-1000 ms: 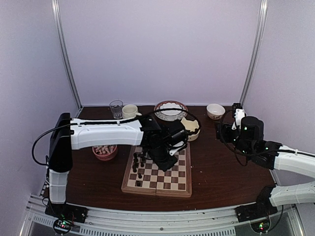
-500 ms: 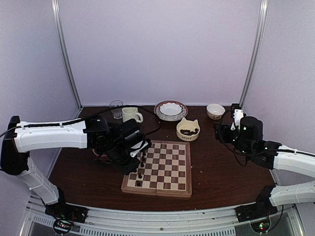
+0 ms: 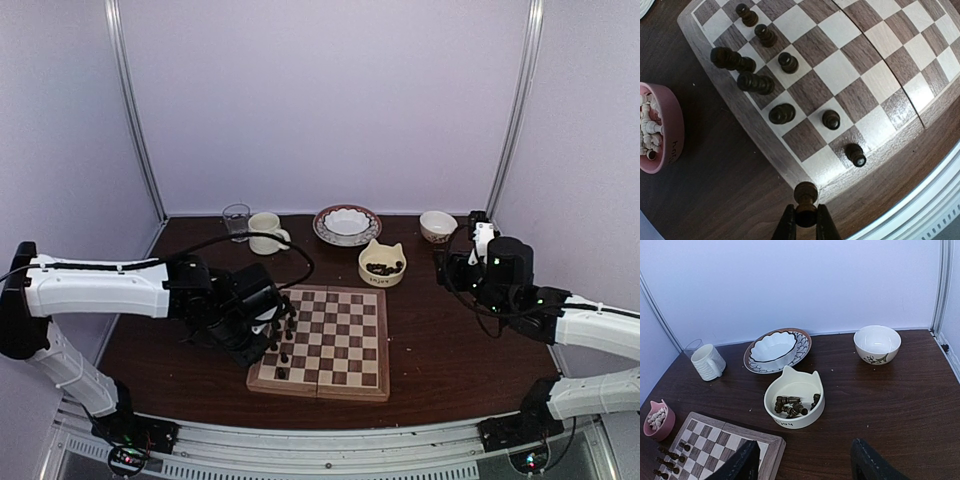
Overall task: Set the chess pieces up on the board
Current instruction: Place the rook at a8.
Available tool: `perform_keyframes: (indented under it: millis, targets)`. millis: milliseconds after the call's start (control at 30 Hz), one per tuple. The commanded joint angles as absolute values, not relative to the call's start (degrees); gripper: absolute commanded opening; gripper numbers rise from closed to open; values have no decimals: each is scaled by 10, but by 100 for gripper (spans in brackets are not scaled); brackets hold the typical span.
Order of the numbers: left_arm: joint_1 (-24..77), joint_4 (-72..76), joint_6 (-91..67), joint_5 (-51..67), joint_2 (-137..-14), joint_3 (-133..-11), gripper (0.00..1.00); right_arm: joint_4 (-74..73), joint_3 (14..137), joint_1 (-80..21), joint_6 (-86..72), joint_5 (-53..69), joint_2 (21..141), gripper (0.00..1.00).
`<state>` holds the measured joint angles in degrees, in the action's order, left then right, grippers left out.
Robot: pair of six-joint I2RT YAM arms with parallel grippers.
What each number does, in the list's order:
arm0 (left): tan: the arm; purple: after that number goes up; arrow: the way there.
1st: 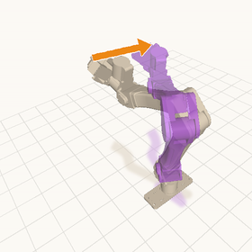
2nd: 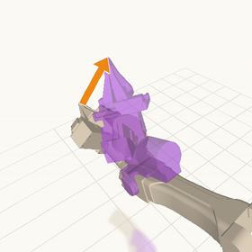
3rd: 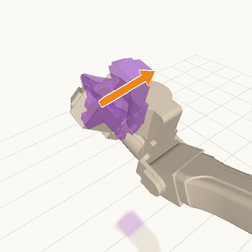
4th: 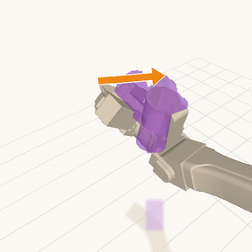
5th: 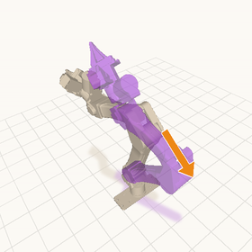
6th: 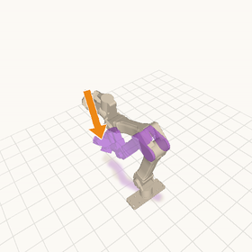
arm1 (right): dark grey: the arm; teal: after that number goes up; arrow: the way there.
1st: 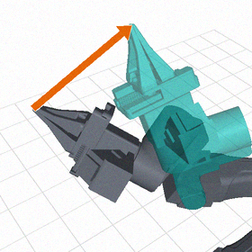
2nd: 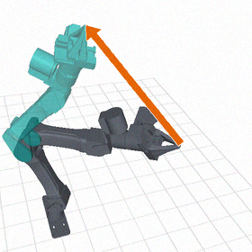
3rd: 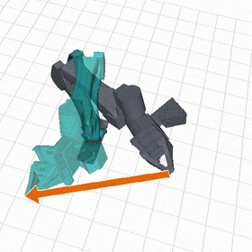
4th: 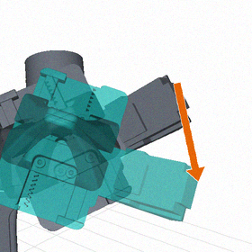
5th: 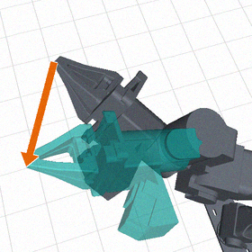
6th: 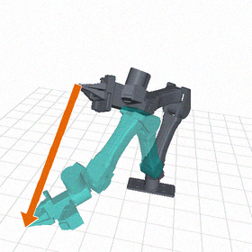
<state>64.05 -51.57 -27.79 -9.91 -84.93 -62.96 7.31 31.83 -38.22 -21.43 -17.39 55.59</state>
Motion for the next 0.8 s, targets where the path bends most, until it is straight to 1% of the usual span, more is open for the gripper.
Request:
perform_keyframes:
  millis: [0, 200, 767]
  targets:
    - [636, -465, -292, -101, -880, -614, 6, 80, 319, -379, -218, -171, 554, 65]
    - [636, -457, -295, -83, -911, -617, 6, 81, 319, -379, -217, -169, 555, 65]
    - [636, -441, -295, -51, -940, -613, 6, 78, 321, -379, -216, -169, 554, 65]
